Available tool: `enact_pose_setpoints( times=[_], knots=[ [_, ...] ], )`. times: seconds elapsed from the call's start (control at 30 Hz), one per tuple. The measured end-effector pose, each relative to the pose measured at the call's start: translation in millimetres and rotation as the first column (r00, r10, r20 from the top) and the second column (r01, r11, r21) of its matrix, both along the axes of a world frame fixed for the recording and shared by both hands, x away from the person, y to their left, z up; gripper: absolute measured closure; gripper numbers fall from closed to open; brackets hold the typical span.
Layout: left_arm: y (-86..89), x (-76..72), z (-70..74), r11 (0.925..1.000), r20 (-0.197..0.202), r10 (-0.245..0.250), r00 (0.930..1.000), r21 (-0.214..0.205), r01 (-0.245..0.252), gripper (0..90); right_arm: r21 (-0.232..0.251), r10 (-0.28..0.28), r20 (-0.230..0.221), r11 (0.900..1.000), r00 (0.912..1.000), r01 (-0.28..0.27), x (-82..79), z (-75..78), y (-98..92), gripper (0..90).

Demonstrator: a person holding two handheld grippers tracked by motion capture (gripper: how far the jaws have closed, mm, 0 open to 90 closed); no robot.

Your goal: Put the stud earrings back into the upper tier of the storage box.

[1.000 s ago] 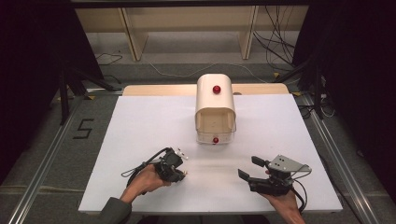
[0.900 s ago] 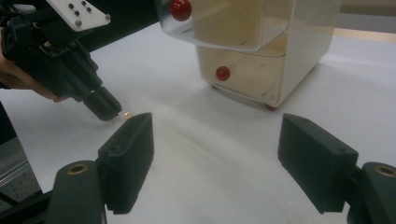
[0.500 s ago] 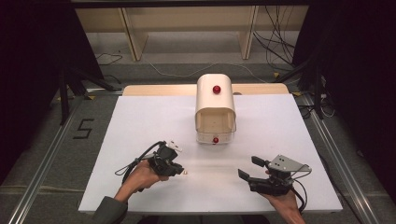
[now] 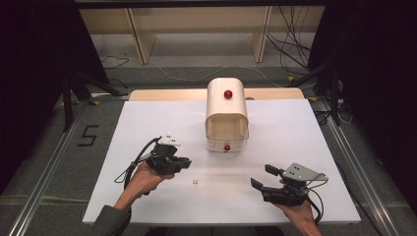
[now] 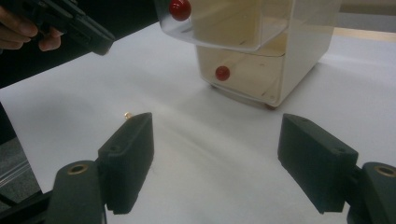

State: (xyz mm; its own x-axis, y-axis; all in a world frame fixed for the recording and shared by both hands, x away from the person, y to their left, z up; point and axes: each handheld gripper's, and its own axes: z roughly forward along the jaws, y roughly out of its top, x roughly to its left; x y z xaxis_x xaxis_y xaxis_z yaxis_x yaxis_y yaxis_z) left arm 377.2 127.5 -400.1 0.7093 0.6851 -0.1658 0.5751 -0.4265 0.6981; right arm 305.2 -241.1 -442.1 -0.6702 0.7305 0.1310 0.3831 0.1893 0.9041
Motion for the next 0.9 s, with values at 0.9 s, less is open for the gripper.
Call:
enact_pose_setpoints(
  times=[0.9],
  knots=[
    [-23.0, 8.4, 54.6, 0.9607, 0.212, 0.108, 0.9712, -0.273, -0.047, 81.1, 0.001, 0.001, 0.002, 1.0, 1.0, -0.001, -0.2, 0.4, -0.4, 27.6]
  ],
)
